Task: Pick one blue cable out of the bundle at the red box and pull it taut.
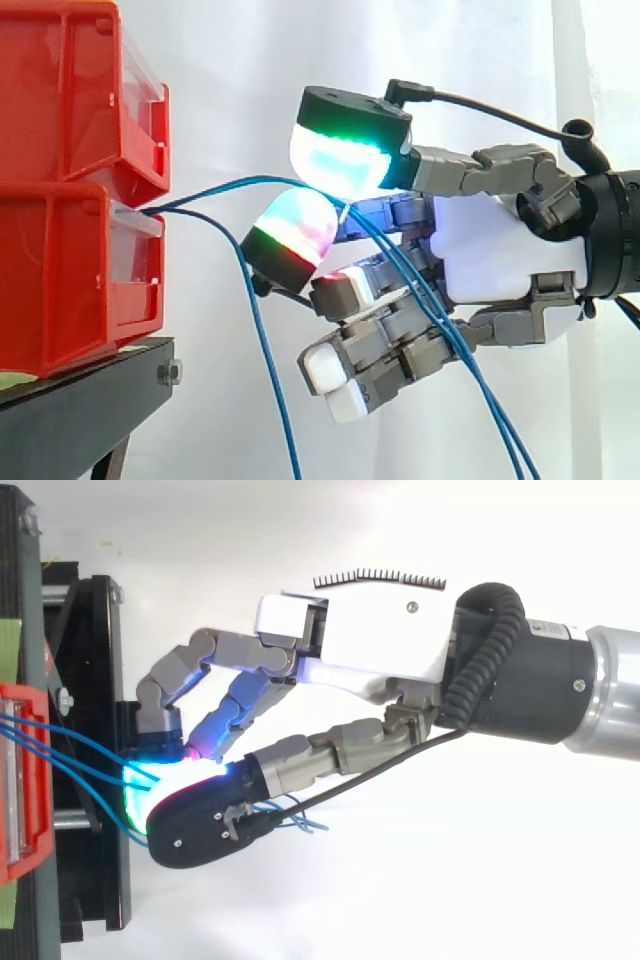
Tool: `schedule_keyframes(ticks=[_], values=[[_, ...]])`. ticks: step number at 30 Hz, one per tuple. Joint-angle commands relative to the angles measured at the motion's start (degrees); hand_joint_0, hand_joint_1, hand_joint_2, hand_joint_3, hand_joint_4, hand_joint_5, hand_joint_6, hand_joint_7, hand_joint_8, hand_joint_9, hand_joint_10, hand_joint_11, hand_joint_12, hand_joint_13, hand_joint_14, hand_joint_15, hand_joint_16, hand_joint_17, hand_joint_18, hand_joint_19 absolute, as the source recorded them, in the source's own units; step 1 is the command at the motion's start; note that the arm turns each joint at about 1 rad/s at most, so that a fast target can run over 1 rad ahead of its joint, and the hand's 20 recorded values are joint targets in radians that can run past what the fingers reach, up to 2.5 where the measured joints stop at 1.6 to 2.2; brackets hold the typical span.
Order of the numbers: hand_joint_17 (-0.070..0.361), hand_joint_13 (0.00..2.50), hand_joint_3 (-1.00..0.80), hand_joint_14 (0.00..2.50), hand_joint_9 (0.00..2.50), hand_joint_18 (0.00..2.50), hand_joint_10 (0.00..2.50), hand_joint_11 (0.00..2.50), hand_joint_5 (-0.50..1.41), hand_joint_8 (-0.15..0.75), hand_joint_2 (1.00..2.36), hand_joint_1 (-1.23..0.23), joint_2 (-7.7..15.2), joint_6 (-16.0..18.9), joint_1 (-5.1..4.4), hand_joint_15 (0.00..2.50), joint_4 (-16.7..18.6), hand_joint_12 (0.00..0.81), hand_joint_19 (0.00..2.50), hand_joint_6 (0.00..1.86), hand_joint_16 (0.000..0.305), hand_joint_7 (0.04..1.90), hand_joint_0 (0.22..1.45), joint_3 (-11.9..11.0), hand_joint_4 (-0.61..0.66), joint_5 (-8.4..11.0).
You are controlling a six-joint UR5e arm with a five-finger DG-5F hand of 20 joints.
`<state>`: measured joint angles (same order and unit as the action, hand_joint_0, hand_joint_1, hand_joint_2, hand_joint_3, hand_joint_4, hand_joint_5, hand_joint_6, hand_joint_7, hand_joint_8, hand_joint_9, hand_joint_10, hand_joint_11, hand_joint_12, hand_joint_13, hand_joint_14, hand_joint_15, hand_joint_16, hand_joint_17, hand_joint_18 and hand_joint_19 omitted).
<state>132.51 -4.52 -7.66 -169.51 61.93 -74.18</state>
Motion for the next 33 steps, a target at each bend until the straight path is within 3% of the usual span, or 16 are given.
schedule_keyframes(ticks=[1, 6, 15, 20, 23, 27, 33], values=[[0.109, 0.81, -0.28, 0.02, 0.95, 0.67, 0.01, 1.1, -0.19, 0.255, 1.01, -0.68, -0.1, -0.1, 0.01, 0.59, 0.1, 0.38, 0.38, 0.93, 0.048, 0.96, 0.62, 0.0, 0.01, 0.0], [0.108, 0.8, -0.5, 0.02, 0.93, 0.68, 0.01, 1.09, -0.2, 0.253, 1.0, -0.78, 0.0, -0.1, 0.01, 0.57, 0.0, 0.371, 0.31, 0.93, 0.048, 0.96, 0.73, -0.1, -0.07, 0.0], [0.104, 0.8, -0.5, 0.02, 0.94, 0.7, 0.01, 1.11, -0.19, 0.25, 1.0, -0.83, 0.0, -0.1, 0.01, 0.56, 0.1, 0.358, 0.29, 0.93, 0.046, 0.87, 0.74, -0.1, -0.08, 0.0], [0.101, 0.81, -0.5, 0.02, 0.96, 0.71, 0.01, 1.12, -0.17, 0.253, 1.0, -0.9, -0.1, -0.1, -0.08, 0.57, 0.1, 0.359, 0.3, 0.92, 0.045, 0.92, 0.69, 0.0, -0.04, 0.0], [0.105, 0.82, -0.5, 0.02, 0.99, 0.73, 0.01, 1.13, -0.16, 0.271, 1.0, -0.92, 0.0, -0.1, 0.01, 0.58, 0.1, 0.369, 0.31, 0.92, 0.046, 0.95, 0.55, 0.0, 0.01, 0.0], [0.127, 0.85, -0.5, 0.02, 1.02, 0.79, 0.01, 1.12, -0.16, 0.327, 1.0, -0.78, 0.0, 0.0, 0.01, 0.57, 0.0, 0.425, 0.33, 0.92, 0.056, 0.91, 0.42, -0.1, 0.05, 0.0], [0.138, 0.85, -0.5, 0.02, 1.0, 0.78, 0.01, 1.08, -0.16, 0.349, 1.0, -0.7, 0.0, 0.0, 0.01, 0.58, 0.1, 0.449, 0.35, 0.9, 0.061, 0.88, 0.4, -0.1, 0.08, -0.09]])
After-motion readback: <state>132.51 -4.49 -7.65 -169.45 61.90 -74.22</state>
